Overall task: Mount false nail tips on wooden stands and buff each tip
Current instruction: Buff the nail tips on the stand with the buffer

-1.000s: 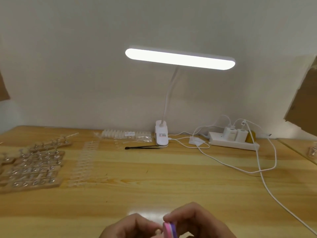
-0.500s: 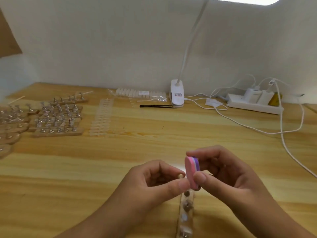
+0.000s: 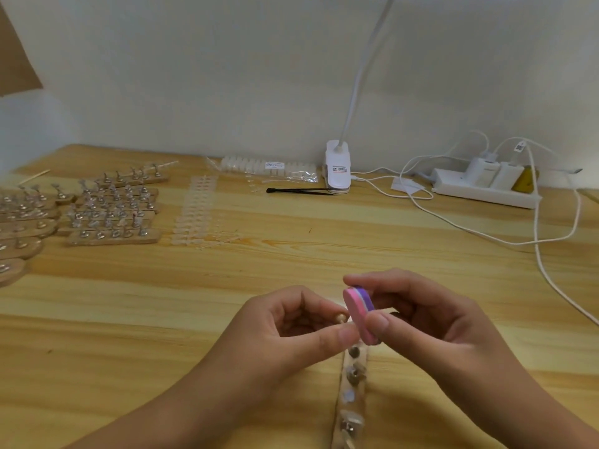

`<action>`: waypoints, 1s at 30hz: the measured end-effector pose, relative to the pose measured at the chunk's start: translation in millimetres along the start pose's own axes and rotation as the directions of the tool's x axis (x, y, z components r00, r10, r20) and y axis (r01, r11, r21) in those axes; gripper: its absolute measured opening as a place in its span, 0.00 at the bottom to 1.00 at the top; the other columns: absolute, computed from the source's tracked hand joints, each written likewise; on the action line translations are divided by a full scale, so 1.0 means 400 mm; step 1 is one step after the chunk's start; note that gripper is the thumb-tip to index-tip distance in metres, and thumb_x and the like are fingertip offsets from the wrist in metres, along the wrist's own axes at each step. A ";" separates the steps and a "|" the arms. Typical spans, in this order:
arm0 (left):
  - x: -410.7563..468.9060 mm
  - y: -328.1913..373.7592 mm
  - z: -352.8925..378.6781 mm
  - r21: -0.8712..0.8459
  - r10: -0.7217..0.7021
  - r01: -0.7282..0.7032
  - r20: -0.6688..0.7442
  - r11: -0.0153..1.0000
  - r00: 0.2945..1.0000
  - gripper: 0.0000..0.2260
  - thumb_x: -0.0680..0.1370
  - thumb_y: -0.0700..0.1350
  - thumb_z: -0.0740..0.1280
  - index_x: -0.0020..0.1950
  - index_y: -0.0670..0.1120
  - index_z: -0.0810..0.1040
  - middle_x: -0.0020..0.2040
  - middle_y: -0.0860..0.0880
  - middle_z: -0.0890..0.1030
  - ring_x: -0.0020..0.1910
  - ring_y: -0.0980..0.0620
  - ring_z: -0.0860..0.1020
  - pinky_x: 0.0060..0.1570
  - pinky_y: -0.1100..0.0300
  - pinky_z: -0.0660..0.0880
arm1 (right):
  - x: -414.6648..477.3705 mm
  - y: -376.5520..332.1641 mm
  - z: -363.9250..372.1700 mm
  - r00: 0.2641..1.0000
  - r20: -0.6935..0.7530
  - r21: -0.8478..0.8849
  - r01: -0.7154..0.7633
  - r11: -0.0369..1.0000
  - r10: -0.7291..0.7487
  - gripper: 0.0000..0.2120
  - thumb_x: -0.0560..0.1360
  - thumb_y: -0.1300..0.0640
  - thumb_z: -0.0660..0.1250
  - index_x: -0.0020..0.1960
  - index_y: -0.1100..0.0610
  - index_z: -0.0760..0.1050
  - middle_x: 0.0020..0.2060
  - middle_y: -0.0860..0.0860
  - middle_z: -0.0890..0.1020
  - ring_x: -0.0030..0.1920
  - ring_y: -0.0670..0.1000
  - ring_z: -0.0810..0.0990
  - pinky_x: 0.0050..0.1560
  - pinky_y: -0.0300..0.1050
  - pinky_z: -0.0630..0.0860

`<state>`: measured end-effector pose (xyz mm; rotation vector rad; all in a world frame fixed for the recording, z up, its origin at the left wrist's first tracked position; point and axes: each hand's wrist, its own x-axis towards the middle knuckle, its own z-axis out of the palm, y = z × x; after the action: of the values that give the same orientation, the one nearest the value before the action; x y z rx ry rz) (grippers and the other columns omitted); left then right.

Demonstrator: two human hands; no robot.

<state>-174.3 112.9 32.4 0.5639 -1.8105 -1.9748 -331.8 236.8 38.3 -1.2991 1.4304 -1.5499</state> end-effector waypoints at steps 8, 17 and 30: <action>0.003 -0.012 0.002 0.005 -0.032 0.032 0.030 0.999 0.999 0.11 0.63 0.49 0.82 0.42 0.49 0.85 0.42 0.47 0.86 0.43 0.53 0.84 0.42 0.68 0.76 | 0.002 0.007 -0.006 0.997 0.038 -0.055 0.074 0.996 -0.072 0.12 0.73 0.59 0.72 0.56 0.52 0.84 0.46 0.54 0.81 0.45 0.51 0.81 0.45 0.38 0.77; 0.037 0.003 -0.098 -0.136 -0.052 0.046 -0.040 0.990 0.998 0.28 0.55 0.62 0.82 0.51 0.51 0.86 0.52 0.50 0.85 0.51 0.56 0.83 0.49 0.66 0.78 | -0.010 0.002 -0.052 0.992 0.026 -0.184 0.128 0.974 -0.126 0.13 0.72 0.51 0.72 0.56 0.48 0.83 0.46 0.51 0.82 0.45 0.47 0.81 0.45 0.36 0.77; 0.013 -0.011 -0.069 0.362 -0.085 -0.032 0.304 0.932 0.949 0.16 0.69 0.64 0.73 0.49 0.55 0.82 0.48 0.51 0.85 0.50 0.52 0.83 0.53 0.60 0.78 | 0.013 0.070 -0.159 1.000 0.002 -0.858 0.004 0.514 -0.005 0.11 0.76 0.54 0.67 0.57 0.43 0.78 0.50 0.36 0.73 0.55 0.40 0.72 0.52 0.34 0.70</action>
<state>-163.6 87.5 25.8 0.3946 -2.4068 -1.8360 -397.5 247.3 17.7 -1.8200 2.3488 -0.7564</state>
